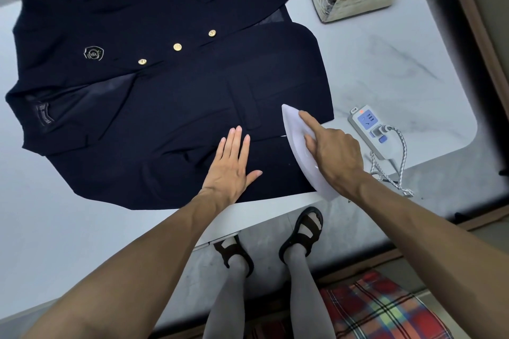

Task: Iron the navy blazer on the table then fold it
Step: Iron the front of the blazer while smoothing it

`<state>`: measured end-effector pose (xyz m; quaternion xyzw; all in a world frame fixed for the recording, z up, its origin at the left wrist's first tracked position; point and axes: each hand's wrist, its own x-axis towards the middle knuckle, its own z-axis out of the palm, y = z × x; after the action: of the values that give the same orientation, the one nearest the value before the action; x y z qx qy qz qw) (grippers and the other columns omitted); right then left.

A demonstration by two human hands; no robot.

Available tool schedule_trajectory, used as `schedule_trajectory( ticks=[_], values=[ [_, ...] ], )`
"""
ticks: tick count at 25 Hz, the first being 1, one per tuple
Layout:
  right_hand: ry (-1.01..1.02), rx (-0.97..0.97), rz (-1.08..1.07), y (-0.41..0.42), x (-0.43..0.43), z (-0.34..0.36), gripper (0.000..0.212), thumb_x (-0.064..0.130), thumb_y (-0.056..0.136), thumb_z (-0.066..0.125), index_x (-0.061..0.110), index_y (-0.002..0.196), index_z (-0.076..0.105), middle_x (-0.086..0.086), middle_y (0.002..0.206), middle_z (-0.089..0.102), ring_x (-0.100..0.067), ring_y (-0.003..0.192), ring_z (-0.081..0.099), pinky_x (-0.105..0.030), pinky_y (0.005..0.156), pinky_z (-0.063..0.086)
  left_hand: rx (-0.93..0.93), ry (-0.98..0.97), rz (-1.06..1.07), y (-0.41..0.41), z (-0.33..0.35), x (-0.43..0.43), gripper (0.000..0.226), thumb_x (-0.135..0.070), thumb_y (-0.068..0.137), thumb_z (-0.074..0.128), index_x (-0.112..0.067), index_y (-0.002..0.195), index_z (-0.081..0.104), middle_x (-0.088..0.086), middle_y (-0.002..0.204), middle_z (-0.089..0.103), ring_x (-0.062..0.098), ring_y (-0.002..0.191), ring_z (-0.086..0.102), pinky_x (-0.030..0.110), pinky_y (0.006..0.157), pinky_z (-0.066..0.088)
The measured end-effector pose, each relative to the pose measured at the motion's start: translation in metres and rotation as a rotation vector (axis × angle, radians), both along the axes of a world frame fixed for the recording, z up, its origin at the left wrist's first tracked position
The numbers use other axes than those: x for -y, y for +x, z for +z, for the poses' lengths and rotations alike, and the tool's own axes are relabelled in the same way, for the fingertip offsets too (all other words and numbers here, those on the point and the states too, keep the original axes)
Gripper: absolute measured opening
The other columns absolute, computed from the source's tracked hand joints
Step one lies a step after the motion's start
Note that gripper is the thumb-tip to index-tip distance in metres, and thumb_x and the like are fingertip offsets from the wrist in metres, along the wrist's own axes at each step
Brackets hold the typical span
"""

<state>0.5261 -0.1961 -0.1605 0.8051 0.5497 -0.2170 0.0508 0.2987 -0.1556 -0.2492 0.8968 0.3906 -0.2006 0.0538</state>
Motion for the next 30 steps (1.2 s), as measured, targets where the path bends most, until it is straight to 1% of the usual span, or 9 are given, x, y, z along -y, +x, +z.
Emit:
schedule_trajectory(
  ticks=[9,12,14,15,17,19,21,24,30],
  values=[
    [0.013,-0.052,-0.148,-0.004,0.007,0.007,0.050,0.027,0.103,0.035,0.037,0.151,0.022,-0.008,0.068,0.054,-0.029,0.062,0.047,-0.034,0.060,0.033,-0.002,-0.036,0.007,0.000,0.002,-0.001,0.083,-0.060,0.099,0.006,-0.001,0.149,-0.021,0.025,0.155,-0.028,0.036,0.150,-0.016,0.046,0.124,-0.001],
    [0.037,-0.125,-0.111,-0.024,0.012,0.016,0.052,0.027,0.103,0.036,0.037,0.151,0.020,-0.009,0.076,0.059,-0.031,0.067,0.051,-0.036,0.063,0.035,0.124,-0.079,0.020,-0.004,0.012,-0.006,0.069,-0.044,0.105,0.024,-0.004,0.156,-0.002,0.022,0.163,-0.008,0.032,0.153,-0.006,0.043,0.125,0.001],
    [0.018,-0.137,-0.045,-0.052,0.011,0.014,0.055,0.028,0.102,0.038,0.038,0.152,0.017,-0.009,0.078,0.060,-0.031,0.069,0.056,-0.035,0.062,0.040,0.195,0.011,0.087,-0.013,0.020,-0.008,0.061,-0.031,0.104,0.032,-0.007,0.157,0.013,0.019,0.164,0.010,0.030,0.153,0.007,0.043,0.125,0.007],
    [-0.005,-0.109,-0.007,-0.067,0.011,0.010,0.056,0.029,0.102,0.041,0.039,0.152,0.019,-0.008,0.075,0.058,-0.030,0.065,0.057,-0.035,0.058,0.040,0.171,0.052,0.133,-0.019,0.021,-0.009,0.062,-0.033,0.104,0.030,-0.006,0.157,0.012,0.019,0.164,0.010,0.031,0.152,0.007,0.044,0.124,0.008],
    [-0.037,0.006,0.066,-0.089,0.015,-0.001,0.061,0.029,0.094,0.060,0.038,0.148,0.034,-0.003,0.060,0.044,-0.021,0.043,0.039,-0.028,0.043,0.026,0.039,0.052,0.176,-0.030,0.018,-0.008,0.071,-0.048,0.103,0.019,-0.007,0.155,-0.005,0.021,0.164,0.000,0.033,0.153,0.001,0.046,0.124,0.007],
    [-0.016,0.121,0.078,-0.086,0.019,-0.008,0.071,0.024,0.079,0.077,0.036,0.142,0.047,0.000,0.053,0.032,-0.014,0.038,0.011,-0.024,0.041,0.008,-0.062,0.033,0.147,-0.035,0.010,-0.008,0.077,-0.056,0.100,0.009,-0.006,0.152,-0.016,0.022,0.163,-0.009,0.035,0.152,-0.004,0.048,0.124,0.007],
    [-0.026,0.131,0.069,-0.068,0.025,-0.009,0.065,0.023,0.092,0.063,0.037,0.148,0.033,-0.001,0.059,0.040,-0.016,0.040,0.025,-0.026,0.042,0.021,-0.086,0.016,0.132,-0.034,0.007,-0.010,0.078,-0.058,0.098,0.004,-0.005,0.150,-0.022,0.023,0.162,-0.014,0.036,0.152,-0.007,0.048,0.124,0.007],
    [-0.004,0.029,-0.080,-0.036,0.026,-0.001,0.052,0.026,0.105,0.033,0.037,0.152,0.016,-0.005,0.071,0.053,-0.026,0.058,0.048,-0.034,0.056,0.036,-0.106,0.004,0.114,-0.033,0.009,-0.011,0.079,-0.059,0.099,0.004,-0.005,0.149,-0.024,0.024,0.161,-0.017,0.036,0.151,-0.010,0.048,0.124,0.007],
    [-0.050,0.016,-0.246,-0.015,0.021,0.008,0.051,0.029,0.104,0.032,0.036,0.153,0.018,-0.007,0.071,0.047,-0.029,0.065,0.043,-0.036,0.063,0.033,-0.139,-0.042,0.120,-0.031,0.016,-0.012,0.079,-0.059,0.099,0.006,-0.006,0.147,-0.028,0.023,0.161,-0.020,0.036,0.151,-0.013,0.047,0.124,0.004]
  ],
)
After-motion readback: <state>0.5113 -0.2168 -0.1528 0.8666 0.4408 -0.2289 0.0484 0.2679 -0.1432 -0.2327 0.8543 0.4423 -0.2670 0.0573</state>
